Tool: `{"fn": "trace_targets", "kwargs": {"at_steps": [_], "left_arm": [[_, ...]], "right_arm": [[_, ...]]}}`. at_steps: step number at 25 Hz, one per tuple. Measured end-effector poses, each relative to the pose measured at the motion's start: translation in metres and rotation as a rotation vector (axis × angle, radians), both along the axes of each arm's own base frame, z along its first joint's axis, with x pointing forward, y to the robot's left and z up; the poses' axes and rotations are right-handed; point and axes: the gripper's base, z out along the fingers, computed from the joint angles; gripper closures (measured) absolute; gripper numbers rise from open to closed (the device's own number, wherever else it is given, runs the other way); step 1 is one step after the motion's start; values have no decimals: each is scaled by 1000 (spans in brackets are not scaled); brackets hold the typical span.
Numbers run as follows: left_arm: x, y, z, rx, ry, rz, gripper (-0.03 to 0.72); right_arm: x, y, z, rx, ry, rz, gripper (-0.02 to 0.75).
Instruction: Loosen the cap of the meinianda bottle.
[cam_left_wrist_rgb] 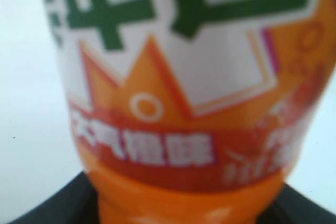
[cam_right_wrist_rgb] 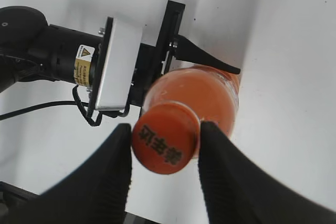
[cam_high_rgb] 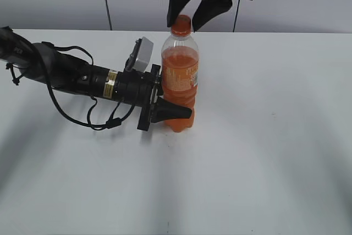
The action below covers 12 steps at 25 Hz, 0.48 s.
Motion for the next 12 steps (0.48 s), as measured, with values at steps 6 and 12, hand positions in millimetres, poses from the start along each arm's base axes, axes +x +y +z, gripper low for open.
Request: {"fn": "trace_targets", "kwargs": {"at_steps": [6,12], "left_arm": [[0,0,0,0,0,0,294],[0,0,0,0,0,0,294]], "right_arm": [[0,1,0,-2,-6,15,467],[0,1,0,-18,-32,81,468]]}}
